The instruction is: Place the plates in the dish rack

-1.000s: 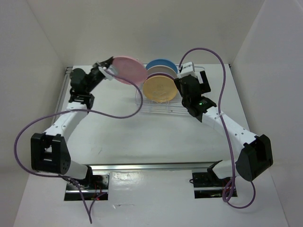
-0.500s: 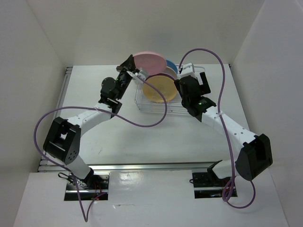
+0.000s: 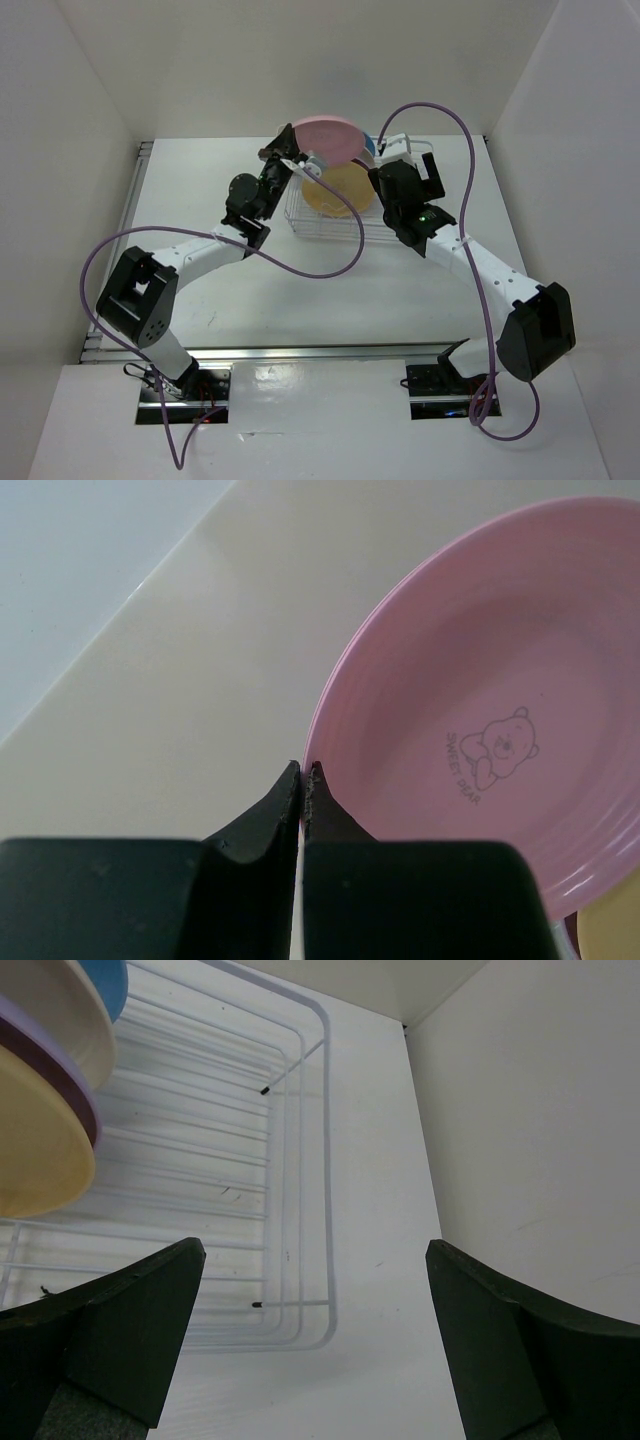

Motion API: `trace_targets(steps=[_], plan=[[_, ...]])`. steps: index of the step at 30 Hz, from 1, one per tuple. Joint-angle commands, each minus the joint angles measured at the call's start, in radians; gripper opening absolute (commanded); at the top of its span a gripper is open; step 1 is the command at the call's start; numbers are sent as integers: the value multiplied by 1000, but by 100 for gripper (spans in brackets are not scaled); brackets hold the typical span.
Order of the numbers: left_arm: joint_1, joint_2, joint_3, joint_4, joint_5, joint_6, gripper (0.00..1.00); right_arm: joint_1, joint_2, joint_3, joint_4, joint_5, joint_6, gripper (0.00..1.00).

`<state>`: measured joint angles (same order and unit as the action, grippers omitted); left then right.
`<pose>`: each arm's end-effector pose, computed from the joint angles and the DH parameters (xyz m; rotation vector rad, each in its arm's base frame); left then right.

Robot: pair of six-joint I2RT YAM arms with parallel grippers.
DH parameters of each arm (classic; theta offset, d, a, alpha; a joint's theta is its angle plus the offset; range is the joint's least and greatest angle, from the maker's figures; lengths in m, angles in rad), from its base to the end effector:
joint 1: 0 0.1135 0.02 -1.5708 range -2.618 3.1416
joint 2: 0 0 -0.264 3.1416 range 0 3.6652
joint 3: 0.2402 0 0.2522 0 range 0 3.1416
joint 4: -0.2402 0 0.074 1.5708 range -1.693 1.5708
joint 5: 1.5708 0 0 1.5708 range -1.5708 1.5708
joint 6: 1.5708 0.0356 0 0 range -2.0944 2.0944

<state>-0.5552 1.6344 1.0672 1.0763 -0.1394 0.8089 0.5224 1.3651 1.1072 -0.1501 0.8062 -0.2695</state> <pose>0.3179 -0.1914 0.3492 0.5726 0.9059 0.3030 0.2804 0.1318 0.3283 -0.2320 1.8815 -0.6209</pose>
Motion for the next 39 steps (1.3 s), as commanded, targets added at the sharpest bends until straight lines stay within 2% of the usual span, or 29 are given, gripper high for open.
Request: trace_targets(steps=[1,6,17,26,30,39], plan=[[-18,-34,0,89,-11,-8,0,-7,5,19,17,13,15,100],[-29,-56,-10,68,29,-8,0,-7,5,10,17,13,15,100],[-89,13,-41,59,-9,-17,0,-7,-4,-12,17,13,24,100],[-16,105,-50,47,26,-71,0,-16,-4,-12,-2,13,42,100],[24,125,-50,37,96,-112,0,-16,-4,-12,-2,13,42,100],[25,182,-50,14,172,-154,0,-16,5,-12,-11,13,42,100]])
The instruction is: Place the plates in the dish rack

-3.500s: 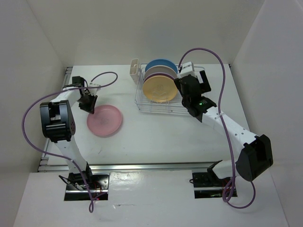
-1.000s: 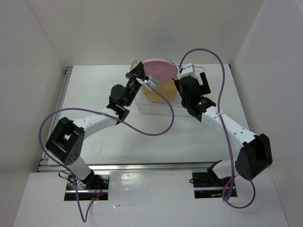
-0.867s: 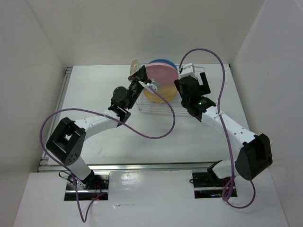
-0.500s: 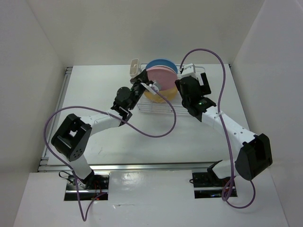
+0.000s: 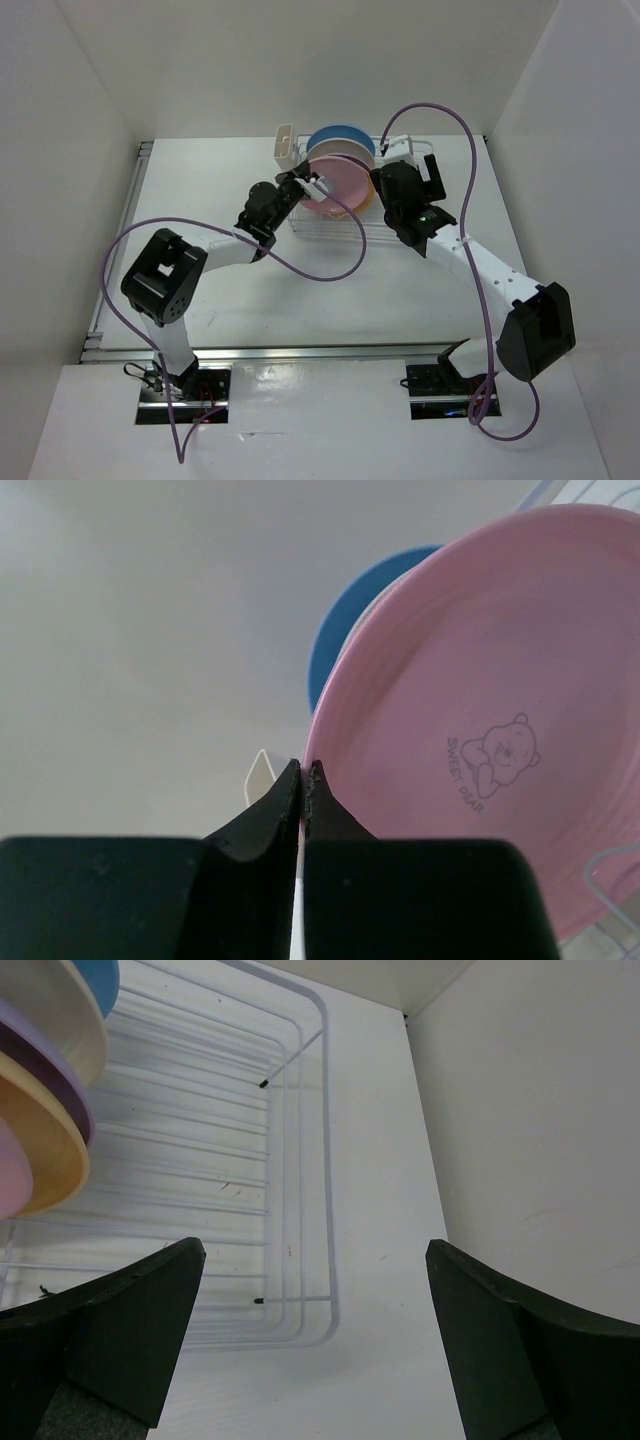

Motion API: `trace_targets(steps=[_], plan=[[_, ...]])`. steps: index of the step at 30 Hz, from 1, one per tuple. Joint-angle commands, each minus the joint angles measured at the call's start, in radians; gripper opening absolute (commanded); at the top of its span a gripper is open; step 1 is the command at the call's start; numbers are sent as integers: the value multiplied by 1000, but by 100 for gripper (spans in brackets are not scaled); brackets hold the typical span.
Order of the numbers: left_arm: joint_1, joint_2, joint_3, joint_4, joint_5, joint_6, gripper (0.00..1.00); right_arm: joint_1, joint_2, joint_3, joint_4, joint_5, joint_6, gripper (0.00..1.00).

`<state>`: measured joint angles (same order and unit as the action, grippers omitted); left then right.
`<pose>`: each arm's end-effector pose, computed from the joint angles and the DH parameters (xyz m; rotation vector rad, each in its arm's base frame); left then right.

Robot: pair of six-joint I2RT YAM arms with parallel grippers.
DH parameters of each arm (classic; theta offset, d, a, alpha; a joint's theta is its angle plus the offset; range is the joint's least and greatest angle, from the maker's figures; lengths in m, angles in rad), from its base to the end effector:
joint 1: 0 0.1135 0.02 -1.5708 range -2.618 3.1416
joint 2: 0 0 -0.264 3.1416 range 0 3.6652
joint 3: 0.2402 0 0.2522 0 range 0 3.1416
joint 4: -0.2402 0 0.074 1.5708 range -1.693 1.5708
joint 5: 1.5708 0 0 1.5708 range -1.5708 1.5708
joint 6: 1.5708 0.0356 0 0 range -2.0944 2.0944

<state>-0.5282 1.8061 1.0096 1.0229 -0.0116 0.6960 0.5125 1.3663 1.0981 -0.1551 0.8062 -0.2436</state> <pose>0.3479 -0.2025 0.2617 0.7653 1.1072 0.1495 0.2814 0.1288 0.3244 -0.2075 1.8944 -0.6173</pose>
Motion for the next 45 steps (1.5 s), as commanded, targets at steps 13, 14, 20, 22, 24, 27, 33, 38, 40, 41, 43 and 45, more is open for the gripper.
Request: trace_targets(steps=[13,14,20,22,24,27,33,38,40,41,43,45], plan=[[-21,101,72,6,85,-112,52,-6,24,6,-6,2,26,100],[-21,101,72,6,85,-134,60,-6,24,6,-6,2,26,100],[-21,70,110,-73,-42,-167,76,-16,33,6,-6,2,26,100],[-21,39,123,-115,-76,-167,78,-16,33,6,-6,2,26,100],[-21,-20,161,-205,-132,-222,83,-25,33,6,-6,2,26,100],[-21,-104,222,-407,-201,-297,88,-25,33,16,5,13,13,100],[-12,-217,382,-700,-315,-400,98,-34,42,25,14,22,13,100],[108,-226,506,-1018,-243,-614,100,-34,63,71,32,44,13,100],[132,-237,515,-1129,-150,-629,100,-34,63,84,32,44,13,100],[132,-246,473,-1129,-137,-629,100,-34,63,94,32,44,13,100],[132,-275,419,-1129,-125,-619,100,-34,63,94,32,44,13,100],[132,-289,393,-1120,-139,-629,100,-34,63,103,32,44,13,100]])
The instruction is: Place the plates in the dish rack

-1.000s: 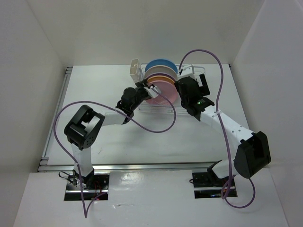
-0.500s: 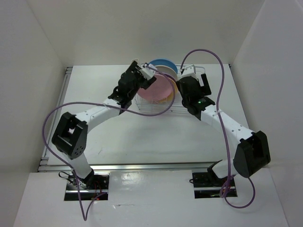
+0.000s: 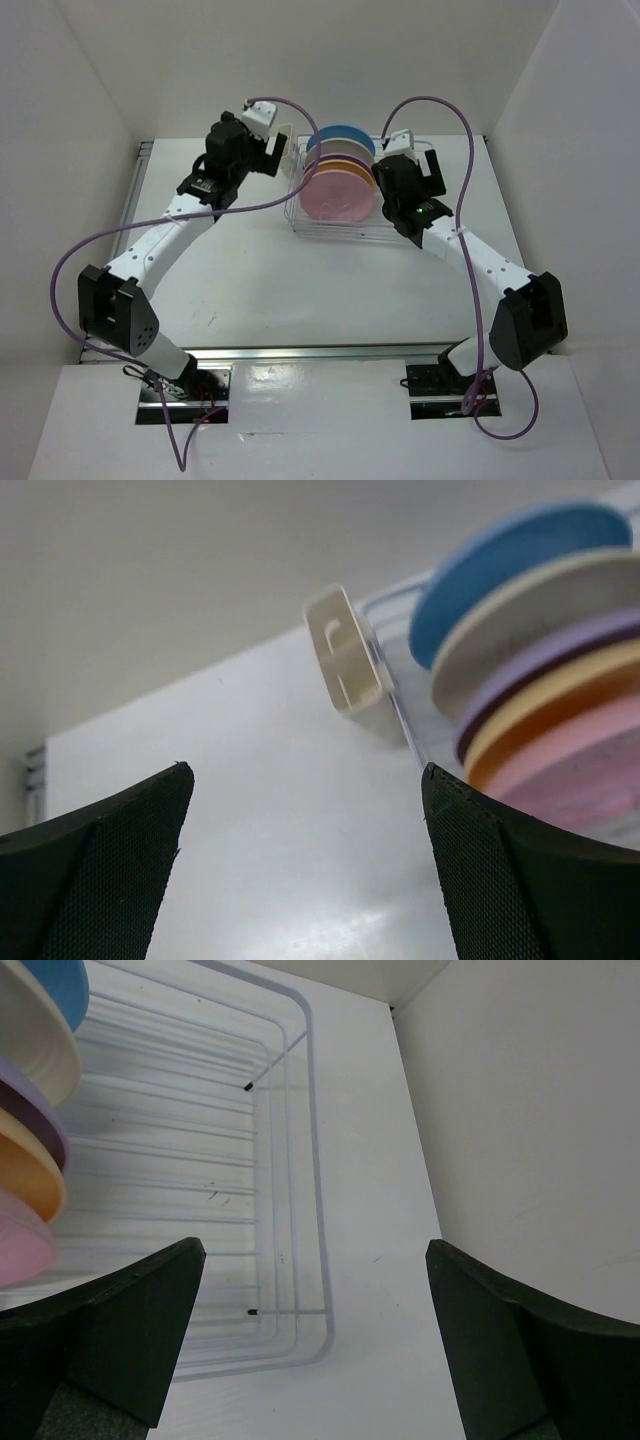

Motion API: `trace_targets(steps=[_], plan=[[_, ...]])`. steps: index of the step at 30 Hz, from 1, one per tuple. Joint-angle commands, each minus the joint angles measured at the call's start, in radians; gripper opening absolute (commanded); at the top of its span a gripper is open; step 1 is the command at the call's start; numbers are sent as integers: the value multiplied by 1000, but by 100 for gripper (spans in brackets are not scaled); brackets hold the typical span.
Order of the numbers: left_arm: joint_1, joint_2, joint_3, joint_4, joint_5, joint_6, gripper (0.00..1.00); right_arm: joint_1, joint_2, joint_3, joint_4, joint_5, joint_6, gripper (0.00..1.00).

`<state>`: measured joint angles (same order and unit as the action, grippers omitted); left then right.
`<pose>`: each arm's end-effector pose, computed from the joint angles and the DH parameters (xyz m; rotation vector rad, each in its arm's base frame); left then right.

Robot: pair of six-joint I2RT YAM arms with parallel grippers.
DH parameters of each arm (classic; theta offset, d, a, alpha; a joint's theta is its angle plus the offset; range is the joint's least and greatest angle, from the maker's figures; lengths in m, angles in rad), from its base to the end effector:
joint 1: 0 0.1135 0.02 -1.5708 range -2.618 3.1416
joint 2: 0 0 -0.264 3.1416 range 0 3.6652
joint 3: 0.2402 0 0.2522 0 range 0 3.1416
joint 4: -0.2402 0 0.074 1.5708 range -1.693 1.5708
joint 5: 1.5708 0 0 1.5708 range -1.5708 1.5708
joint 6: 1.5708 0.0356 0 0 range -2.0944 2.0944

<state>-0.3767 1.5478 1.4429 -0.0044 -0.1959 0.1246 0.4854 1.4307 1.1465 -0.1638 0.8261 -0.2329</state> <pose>0.3486 -0.1304 0.3996 0.2720 1.6559 -0.0254 0.2984 0.1278 0.3213 -0.1732 1.9150 -0.6591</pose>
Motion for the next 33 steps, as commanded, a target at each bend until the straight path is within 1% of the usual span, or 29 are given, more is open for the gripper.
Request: trace_targets(steps=[1,3,4,5,6,8,9,10,11,12,14,15,16,17,18,19,20,21,22,24,25,26,27,28,31,32,33], plan=[[-19,-46,-53,-79,8,-81,100,-7,-1,55,32,24,3,100],[1,-60,-79,-59,-11,-114,100,-7,-1,55,32,15,13,100],[15,-60,-88,-59,-43,-126,100,-7,-1,55,23,15,14,100],[24,-60,-88,-80,-43,-159,100,-7,-1,44,23,15,14,100],[44,-60,-58,-101,-4,-160,100,-7,-1,35,23,4,14,100],[76,-46,-6,-164,35,-209,100,-7,-10,35,23,4,14,100],[97,-2,90,-272,44,-248,96,-7,-10,35,23,4,14,100],[120,27,153,-342,44,-296,87,-7,-10,35,23,-5,14,100],[174,56,213,-406,58,-391,84,-7,-10,35,23,-5,24,100],[200,99,311,-505,58,-432,83,-7,-10,35,12,-15,24,100],[263,110,361,-548,44,-529,86,-7,-1,35,1,-15,52,100],[283,110,361,-548,44,-545,86,-7,-1,35,1,-25,52,100],[297,94,338,-525,44,-545,89,-7,-1,35,-8,-25,52,100],[308,68,323,-479,55,-559,95,-7,-1,35,-8,-25,61,100],[308,58,301,-456,35,-578,95,-7,-1,35,-8,-25,61,100],[320,58,292,-444,44,-592,97,-7,-10,35,4,-25,61,100],[349,95,310,-444,126,-602,98,-7,-10,26,4,-25,61,100],[372,132,347,-507,171,-652,98,-7,-10,25,16,-25,61,100],[393,174,460,-569,200,-698,98,-7,-10,25,26,-25,61,100],[429,256,565,-666,280,-747,98,-7,-10,25,26,-25,61,100],[429,314,614,-756,264,-756,100,-7,-1,35,17,-25,61,100],[429,324,672,-776,238,-747,100,-7,-1,44,17,-25,61,100],[406,324,672,-776,148,-737,100,-7,-1,44,6,-16,61,100],[395,307,662,-766,124,-697,100,-7,-1,44,-3,-16,61,100],[395,207,544,-636,151,-614,100,-7,-1,44,-14,-16,61,100],[386,178,490,-605,151,-614,100,-7,-1,44,-14,-16,61,100],[386,114,463,-539,142,-605,99,-7,-1,44,-14,-16,61,100]])
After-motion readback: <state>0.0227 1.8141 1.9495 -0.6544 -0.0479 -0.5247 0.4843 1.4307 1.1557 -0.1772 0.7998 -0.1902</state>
